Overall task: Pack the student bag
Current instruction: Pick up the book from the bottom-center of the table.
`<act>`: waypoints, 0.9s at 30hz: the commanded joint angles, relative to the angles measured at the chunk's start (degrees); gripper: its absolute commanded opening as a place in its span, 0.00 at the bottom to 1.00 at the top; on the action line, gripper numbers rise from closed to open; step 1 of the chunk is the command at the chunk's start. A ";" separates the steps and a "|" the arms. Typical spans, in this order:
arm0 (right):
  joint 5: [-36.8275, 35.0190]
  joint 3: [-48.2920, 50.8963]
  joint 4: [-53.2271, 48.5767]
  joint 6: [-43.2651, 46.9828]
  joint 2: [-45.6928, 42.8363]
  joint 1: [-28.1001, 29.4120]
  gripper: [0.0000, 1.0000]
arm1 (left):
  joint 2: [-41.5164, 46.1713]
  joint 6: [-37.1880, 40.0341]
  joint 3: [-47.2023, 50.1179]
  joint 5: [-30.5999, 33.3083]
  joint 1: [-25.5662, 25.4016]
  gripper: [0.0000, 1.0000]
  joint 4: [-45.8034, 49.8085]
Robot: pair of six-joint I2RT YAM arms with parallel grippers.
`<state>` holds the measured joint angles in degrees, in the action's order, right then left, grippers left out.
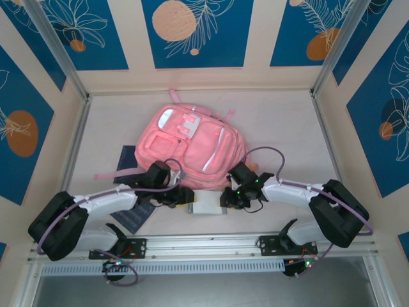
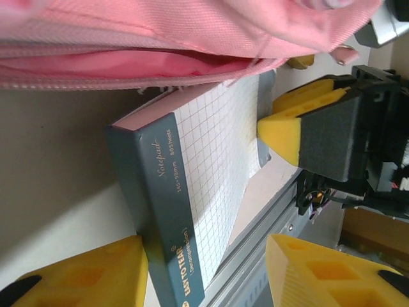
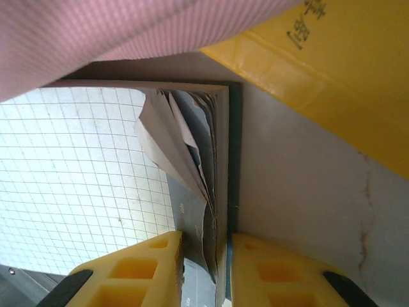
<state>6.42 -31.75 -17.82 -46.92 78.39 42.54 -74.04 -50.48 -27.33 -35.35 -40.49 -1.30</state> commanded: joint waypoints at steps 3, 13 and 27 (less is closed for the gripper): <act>0.35 2.99 1.94 0.26 2.11 1.84 0.24 | -2.81 -1.47 -2.13 -11.75 -1.68 0.48 -18.10; -1.02 4.00 0.86 0.08 -0.32 1.86 0.24 | 2.46 -0.40 -4.94 -11.67 -1.65 0.48 -14.79; -0.43 3.29 1.39 0.25 0.38 1.84 0.24 | 0.44 -3.19 -3.96 -12.04 -2.22 0.48 -18.27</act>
<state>4.95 -30.26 -17.54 -46.94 75.53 42.61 -71.72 -52.97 -29.10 -43.55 -40.75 -12.91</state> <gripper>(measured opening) 0.243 0.477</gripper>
